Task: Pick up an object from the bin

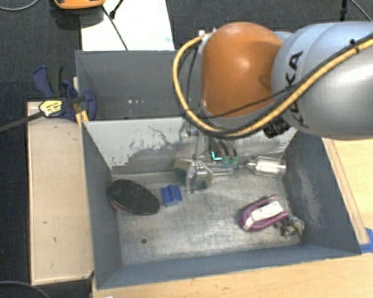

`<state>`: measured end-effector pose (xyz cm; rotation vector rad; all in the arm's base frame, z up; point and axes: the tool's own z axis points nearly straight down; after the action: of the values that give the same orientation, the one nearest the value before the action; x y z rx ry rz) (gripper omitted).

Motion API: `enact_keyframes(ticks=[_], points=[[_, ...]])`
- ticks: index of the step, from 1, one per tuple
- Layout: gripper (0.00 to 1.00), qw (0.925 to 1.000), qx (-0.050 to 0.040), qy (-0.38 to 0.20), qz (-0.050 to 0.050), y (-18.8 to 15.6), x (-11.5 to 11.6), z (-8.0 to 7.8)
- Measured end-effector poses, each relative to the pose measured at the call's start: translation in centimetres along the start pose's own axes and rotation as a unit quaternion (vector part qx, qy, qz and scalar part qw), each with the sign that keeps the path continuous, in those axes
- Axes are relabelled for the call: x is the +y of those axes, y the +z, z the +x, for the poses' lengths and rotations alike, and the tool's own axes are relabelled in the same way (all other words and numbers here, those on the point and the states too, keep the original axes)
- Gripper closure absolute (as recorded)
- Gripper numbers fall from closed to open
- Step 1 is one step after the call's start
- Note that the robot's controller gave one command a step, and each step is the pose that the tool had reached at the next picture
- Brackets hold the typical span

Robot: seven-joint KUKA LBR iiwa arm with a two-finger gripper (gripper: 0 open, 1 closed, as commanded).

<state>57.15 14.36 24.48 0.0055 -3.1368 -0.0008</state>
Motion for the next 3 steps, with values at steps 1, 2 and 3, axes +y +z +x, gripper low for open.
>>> enact_keyframes(ticks=[1, 2, 3], points=[[0.00, 0.9987, -0.0035, -0.051, 0.000, 17.7, 6.2, 1.0], [0.00, 0.9992, -0.0052, -0.040, -0.002, 15.5, 10.2, -1.2], [1.00, 0.9993, -0.0028, -0.037, 0.000, 15.7, 9.9, -1.0]])
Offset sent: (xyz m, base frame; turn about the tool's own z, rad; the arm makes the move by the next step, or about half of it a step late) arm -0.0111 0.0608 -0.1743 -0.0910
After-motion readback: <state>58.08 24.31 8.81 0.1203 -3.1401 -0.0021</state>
